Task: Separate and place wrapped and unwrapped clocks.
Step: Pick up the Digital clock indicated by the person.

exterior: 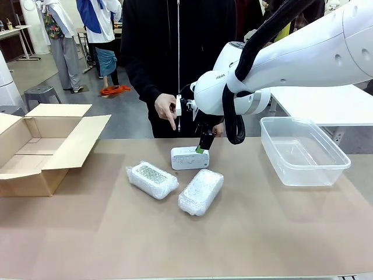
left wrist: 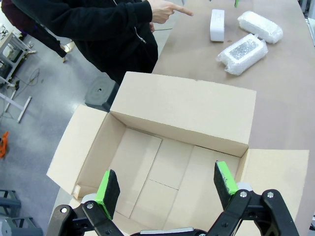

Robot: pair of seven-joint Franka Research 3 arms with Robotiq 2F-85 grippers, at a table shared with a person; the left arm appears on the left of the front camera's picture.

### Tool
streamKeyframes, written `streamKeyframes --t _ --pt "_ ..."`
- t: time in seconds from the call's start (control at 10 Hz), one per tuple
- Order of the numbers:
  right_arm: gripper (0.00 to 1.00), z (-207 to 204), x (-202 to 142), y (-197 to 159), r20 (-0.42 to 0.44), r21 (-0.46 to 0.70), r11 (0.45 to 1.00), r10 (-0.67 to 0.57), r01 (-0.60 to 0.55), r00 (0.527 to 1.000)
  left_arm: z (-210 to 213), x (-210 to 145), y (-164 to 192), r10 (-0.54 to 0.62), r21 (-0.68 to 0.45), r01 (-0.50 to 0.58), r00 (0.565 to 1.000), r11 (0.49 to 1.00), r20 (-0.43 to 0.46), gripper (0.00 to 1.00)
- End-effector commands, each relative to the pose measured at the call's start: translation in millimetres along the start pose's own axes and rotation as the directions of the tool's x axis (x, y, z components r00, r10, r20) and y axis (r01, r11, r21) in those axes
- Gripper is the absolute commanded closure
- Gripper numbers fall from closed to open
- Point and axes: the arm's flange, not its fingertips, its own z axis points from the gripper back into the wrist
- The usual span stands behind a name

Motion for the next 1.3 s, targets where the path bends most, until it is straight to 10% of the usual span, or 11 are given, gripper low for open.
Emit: streamKeyframes --t 0.0,1.2 --pt "0.00 0 0 0 0.000 0.000 1.000 0.000 0.000 1.000 1 0 1 -0.004 0.003 0.004 1.000 1.000 0.025 0.00" --pt "0.00 -58 34 -31 -0.033 0.164 0.981 0.111 -0.104 0.993 1 0 1 -0.004 0.003 0.004 1.000 1.000 0.025 0.00"
